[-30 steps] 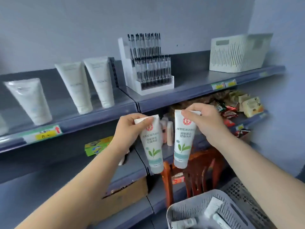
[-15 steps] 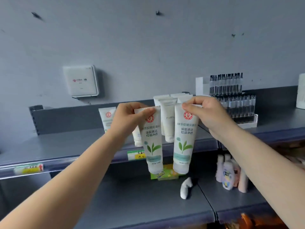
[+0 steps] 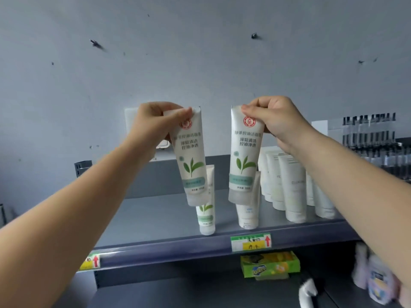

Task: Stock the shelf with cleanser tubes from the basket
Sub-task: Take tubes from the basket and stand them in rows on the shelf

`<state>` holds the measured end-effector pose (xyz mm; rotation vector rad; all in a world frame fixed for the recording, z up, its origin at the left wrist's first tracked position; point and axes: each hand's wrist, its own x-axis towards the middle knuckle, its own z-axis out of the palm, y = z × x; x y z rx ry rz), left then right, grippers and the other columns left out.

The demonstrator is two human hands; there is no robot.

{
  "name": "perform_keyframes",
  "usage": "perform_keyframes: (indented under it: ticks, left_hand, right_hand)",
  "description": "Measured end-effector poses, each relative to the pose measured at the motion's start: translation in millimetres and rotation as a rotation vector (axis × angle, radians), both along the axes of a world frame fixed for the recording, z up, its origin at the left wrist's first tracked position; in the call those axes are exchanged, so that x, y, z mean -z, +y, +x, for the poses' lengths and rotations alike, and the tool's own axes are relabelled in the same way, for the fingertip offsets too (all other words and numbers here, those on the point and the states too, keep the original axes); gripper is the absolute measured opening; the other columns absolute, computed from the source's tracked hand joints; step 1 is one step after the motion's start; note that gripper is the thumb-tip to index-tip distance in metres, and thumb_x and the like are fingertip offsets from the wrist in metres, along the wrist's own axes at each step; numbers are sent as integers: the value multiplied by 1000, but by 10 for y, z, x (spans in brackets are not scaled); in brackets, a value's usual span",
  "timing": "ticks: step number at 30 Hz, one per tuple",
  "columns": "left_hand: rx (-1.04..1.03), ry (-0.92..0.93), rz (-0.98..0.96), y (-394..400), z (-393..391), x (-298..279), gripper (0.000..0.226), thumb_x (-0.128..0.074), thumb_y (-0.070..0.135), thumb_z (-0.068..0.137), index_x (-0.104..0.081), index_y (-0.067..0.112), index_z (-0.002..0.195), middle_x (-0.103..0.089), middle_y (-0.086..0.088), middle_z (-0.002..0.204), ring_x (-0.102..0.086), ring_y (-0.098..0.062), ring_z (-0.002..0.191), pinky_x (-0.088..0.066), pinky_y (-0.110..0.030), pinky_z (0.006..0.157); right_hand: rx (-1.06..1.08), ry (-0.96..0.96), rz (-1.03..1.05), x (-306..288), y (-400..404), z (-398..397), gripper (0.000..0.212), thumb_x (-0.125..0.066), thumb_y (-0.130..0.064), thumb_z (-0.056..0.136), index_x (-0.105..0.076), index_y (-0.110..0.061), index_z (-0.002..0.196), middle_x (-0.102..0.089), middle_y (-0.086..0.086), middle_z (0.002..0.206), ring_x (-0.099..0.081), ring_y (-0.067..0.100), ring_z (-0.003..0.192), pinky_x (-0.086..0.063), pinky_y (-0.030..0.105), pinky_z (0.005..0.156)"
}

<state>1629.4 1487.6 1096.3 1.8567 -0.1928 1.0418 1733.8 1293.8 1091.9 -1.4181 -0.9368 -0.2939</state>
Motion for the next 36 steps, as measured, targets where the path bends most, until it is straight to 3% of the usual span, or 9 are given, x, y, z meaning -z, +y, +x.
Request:
perform_keyframes:
  ticks: [10, 17, 27, 31, 36]
  left_hand:
    - [32, -64, -41, 534, 462, -538, 16, -67, 21, 84, -63, 15, 70, -62, 11, 47, -60, -3, 46, -49, -18, 45]
    - [-29, -79, -32, 738, 907, -576, 16, -69, 22, 83, -64, 17, 68, -62, 11, 48, -59, -4, 47, -52, -21, 48]
    - [-32, 176, 68, 907, 1407, -160, 7, -71, 22, 79, -72, 17, 74, -71, 6, 59, -65, -6, 54, -52, -20, 47]
    - [-6, 325, 156, 899, 1512, 53, 9, -71, 21, 79, -73, 12, 77, -73, 4, 64, -66, -8, 60, -52, -21, 47]
    - [44, 458, 219, 906, 1574, 309, 10, -73, 21, 77, -76, 11, 79, -73, -1, 68, -65, -10, 62, -53, -24, 51]
  right_hand:
    - [109, 7, 57, -390, 435, 463, 25, -65, -17, 85, -57, -17, 61, -60, -12, 45, -53, 3, 48, -45, 17, 54]
    - [127, -14, -42, -522, 659, 927, 22, -64, -16, 85, -57, -16, 64, -60, -2, 64, -56, 3, 50, -49, 17, 54]
    - [88, -65, -367, -481, 1029, 1503, 22, -66, -13, 85, -58, -14, 63, -62, -9, 50, -58, 0, 44, -49, 15, 47]
    - [94, -72, -492, -451, 1110, 1588, 17, -63, -13, 86, -61, -12, 70, -64, 0, 68, -61, 2, 51, -52, 15, 49]
    - [118, -55, -597, -381, 1209, 1648, 14, -62, -13, 87, -62, -12, 73, -64, 0, 71, -61, 8, 62, -52, 18, 53]
